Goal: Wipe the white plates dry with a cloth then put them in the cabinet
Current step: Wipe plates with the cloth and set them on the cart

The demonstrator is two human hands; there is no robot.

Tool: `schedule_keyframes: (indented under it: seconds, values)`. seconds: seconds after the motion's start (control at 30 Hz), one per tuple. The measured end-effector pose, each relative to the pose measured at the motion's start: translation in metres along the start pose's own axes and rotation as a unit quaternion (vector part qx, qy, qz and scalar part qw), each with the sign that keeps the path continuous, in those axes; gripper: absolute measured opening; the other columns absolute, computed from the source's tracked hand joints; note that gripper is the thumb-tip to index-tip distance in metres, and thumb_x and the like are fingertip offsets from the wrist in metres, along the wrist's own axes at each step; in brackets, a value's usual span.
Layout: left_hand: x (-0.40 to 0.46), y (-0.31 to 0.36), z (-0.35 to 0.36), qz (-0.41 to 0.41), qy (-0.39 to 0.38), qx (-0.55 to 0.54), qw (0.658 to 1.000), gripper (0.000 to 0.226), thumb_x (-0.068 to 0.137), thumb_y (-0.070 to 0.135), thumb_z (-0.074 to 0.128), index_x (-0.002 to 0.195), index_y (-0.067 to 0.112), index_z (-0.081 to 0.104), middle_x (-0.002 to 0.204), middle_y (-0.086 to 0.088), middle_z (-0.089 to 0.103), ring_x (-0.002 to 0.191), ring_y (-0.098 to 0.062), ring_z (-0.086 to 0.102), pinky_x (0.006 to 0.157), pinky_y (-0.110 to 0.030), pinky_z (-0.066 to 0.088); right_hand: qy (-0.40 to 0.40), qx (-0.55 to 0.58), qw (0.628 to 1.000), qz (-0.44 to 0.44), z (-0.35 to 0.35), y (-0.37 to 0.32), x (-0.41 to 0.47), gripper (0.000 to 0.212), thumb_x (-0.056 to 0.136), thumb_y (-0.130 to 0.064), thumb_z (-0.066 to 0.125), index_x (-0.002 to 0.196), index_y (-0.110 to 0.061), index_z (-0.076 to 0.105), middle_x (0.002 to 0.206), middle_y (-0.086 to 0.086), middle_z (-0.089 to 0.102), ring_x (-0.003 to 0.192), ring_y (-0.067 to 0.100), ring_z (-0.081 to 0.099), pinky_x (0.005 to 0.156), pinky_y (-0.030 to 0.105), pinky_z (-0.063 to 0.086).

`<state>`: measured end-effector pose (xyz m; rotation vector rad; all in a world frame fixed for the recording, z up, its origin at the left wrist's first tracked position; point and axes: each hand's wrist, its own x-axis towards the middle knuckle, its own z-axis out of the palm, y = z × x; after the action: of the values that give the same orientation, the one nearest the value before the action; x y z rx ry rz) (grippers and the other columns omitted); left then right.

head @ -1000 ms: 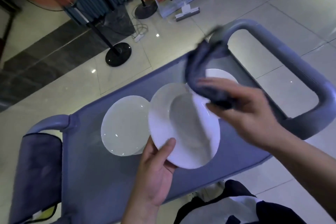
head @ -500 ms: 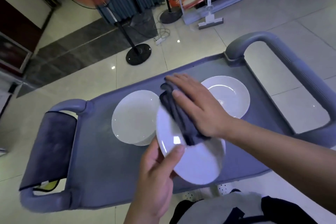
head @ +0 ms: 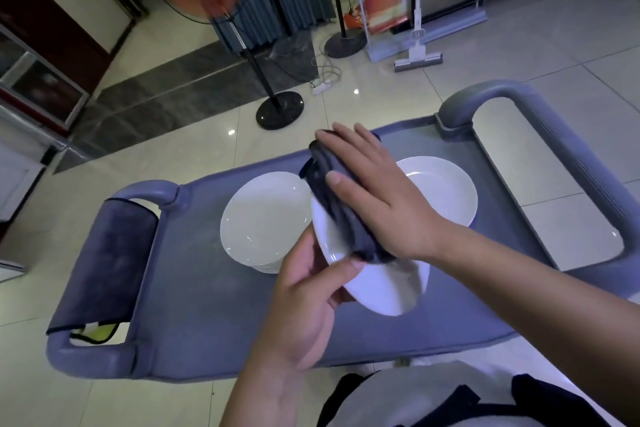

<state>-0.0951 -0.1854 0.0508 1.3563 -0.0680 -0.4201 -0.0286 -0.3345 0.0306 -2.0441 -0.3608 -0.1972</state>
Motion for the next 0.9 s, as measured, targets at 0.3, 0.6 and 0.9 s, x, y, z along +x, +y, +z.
schedule_keyframes:
  seconds: [0.3,0.6,0.9]
  values:
    - [-0.002,-0.010,0.016,-0.053,0.032,-0.168,0.984,0.056,0.099,0.055,0.036,0.146,0.031,0.054,0.140,0.000,0.065,0.123,-0.018,0.065,0.075,-0.031,0.058,-0.083,-0.213,0.973,-0.025,0.003,-0.023,-0.034,0.065,0.098,-0.058,0.022,0.159,-0.038,0.014,0.168,-0.013,0.005,0.154,0.009,-0.010,0.122,0.049,0.012]
    - [-0.008,-0.019,0.016,0.024,0.040,-0.106,0.993,0.053,0.101,0.047,0.039,0.140,0.019,0.062,0.146,-0.004,0.060,0.139,-0.018,0.052,0.109,-0.031,0.047,0.148,-0.054,0.984,0.079,0.041,-0.034,-0.063,0.062,0.102,-0.049,0.025,0.160,-0.031,0.014,0.167,-0.016,0.009,0.153,0.000,-0.004,0.124,0.035,0.013]
    - [-0.008,-0.016,0.006,0.006,0.074,-0.106,0.992,0.058,0.098,0.048,0.047,0.144,0.013,0.056,0.146,-0.010,0.059,0.139,-0.024,0.052,0.117,-0.042,0.040,0.175,-0.058,0.983,0.019,0.066,-0.021,-0.080,0.059,0.103,-0.044,0.033,0.157,-0.021,0.029,0.164,-0.005,0.027,0.154,0.014,0.015,0.119,0.050,0.028]
